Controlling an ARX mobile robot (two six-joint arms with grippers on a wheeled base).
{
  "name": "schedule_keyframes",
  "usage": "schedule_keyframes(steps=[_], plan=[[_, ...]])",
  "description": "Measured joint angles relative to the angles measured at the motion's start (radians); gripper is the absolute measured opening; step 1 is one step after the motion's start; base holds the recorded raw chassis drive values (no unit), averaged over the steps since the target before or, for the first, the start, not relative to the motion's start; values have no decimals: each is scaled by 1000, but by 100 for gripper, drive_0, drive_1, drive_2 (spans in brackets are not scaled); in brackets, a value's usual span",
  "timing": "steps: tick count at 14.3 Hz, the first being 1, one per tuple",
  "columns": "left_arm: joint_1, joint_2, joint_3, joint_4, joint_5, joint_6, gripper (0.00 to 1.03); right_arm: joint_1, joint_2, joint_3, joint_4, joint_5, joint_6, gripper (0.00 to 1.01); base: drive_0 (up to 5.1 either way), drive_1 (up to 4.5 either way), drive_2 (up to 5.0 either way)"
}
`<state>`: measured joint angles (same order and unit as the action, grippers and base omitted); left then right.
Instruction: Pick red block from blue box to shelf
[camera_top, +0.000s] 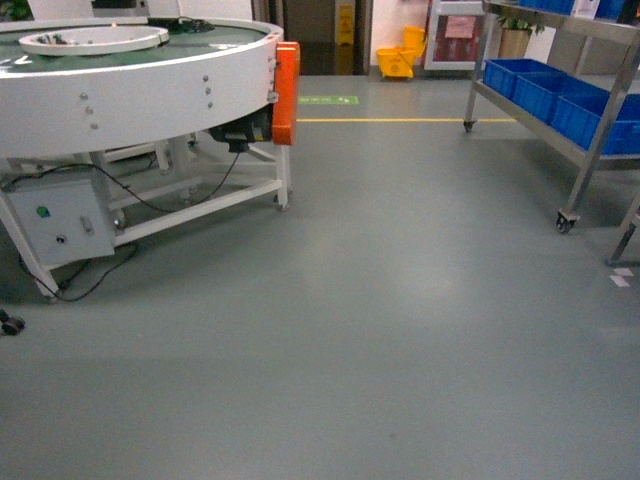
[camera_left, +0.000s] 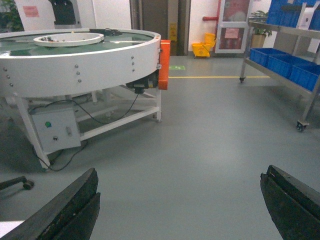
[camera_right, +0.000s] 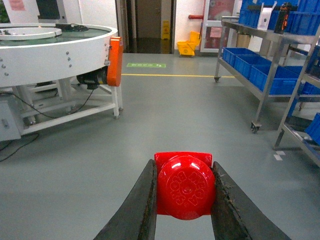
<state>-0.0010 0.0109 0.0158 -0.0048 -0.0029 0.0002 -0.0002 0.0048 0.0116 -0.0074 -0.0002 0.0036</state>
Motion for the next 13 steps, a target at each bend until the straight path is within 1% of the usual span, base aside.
schedule_keyframes(steps=[13], plan=[[0, 0, 0, 3, 3, 0, 98, 0, 0, 0, 5, 0, 0, 21, 7, 419, -406]])
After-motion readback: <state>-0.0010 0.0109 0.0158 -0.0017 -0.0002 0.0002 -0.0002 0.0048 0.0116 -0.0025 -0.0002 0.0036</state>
